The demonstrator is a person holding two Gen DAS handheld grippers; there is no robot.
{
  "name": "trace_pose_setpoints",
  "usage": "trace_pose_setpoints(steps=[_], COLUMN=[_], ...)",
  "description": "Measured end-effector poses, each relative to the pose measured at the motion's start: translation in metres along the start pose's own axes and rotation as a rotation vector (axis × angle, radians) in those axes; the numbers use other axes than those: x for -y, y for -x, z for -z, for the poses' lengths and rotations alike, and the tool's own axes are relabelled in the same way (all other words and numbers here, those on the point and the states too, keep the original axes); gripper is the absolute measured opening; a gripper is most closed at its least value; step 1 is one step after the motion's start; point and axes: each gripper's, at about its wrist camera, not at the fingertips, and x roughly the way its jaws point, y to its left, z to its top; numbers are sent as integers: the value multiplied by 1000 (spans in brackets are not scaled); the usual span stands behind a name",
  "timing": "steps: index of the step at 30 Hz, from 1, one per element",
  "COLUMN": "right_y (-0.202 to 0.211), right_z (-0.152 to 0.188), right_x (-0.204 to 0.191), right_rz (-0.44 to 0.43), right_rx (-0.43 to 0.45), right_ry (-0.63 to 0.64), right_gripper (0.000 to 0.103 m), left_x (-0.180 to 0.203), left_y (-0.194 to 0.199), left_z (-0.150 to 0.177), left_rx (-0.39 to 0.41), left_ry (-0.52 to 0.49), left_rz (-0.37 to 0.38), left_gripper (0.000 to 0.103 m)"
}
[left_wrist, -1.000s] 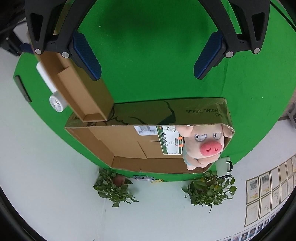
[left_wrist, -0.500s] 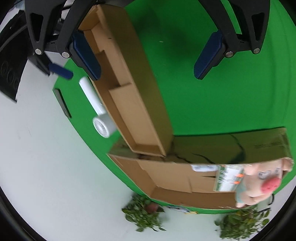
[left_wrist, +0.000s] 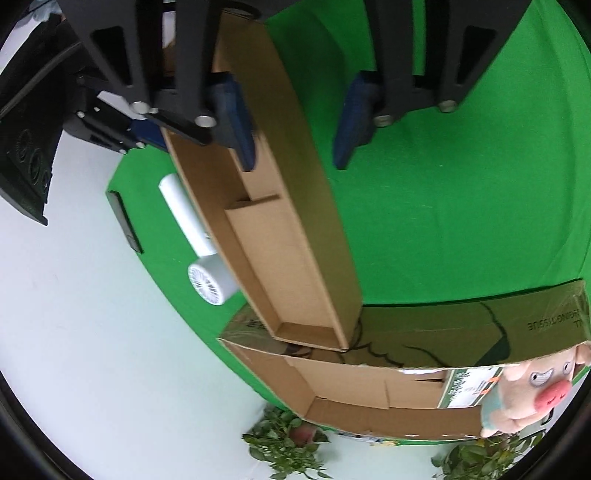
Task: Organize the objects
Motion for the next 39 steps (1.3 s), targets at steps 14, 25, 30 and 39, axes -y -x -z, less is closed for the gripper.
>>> trace_pose_setpoints(steps=[14, 25, 30, 39], right_y=[-15, 11, 38, 79], right_z=[7, 12, 2, -58], right_x=[-29, -42, -51, -55], right_rz=[40, 50, 60, 71], right_rx=[-63, 15, 113, 317], right_ry=[-32, -40, -22, 23], right_gripper=[17, 17, 17, 16], left_x=[5, 24, 45, 77], left_y=[29, 64, 95, 150], left_z=[29, 42, 34, -26], left_rx=[-10, 76, 174, 356], left_ry=[38, -21, -77, -187], left_rz=[-30, -83, -110, -146], left_gripper=[19, 16, 15, 15])
